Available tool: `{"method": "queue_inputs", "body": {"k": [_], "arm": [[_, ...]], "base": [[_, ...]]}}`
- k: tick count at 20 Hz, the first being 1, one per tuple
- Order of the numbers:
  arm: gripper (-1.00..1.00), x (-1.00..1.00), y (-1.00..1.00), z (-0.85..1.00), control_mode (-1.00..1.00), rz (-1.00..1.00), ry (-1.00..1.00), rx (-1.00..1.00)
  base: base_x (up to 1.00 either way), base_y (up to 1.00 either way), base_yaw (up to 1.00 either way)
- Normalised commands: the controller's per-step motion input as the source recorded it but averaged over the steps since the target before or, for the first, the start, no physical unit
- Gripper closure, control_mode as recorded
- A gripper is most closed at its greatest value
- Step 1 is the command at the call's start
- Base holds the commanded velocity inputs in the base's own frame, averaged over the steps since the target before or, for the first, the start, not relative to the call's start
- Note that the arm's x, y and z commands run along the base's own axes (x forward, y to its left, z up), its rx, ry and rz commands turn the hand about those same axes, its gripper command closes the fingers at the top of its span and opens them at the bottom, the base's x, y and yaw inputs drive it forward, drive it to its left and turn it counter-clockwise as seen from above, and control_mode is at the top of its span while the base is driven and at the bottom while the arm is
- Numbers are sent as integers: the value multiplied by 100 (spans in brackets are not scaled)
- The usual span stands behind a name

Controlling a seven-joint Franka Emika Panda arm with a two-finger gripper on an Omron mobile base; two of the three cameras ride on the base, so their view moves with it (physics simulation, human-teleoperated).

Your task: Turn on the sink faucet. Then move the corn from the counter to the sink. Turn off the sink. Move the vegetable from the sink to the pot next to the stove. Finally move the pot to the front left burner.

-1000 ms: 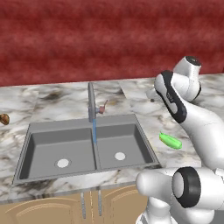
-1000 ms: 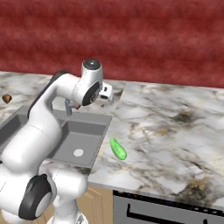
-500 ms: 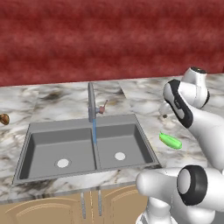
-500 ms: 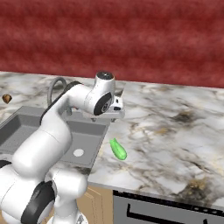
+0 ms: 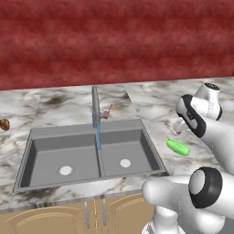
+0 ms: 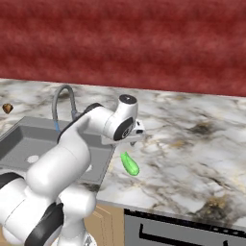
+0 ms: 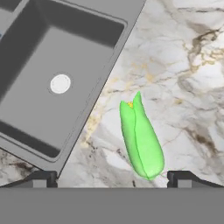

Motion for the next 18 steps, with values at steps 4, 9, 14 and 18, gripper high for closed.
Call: {"method": "queue_inputs", "body": {"k": [4,9,14,18], "arm": [[-100,0,-15,-39,-100,10,2,-7],[-100,5,-10,-44,-100,7,0,-8],[-100,4,-11,-43,-100,6,0,-5],[-100,7,-12,-37,-100,4,0,-2]], "base": [[0,0,0],[0,0,0],[0,0,0],[0,0,0]]}}
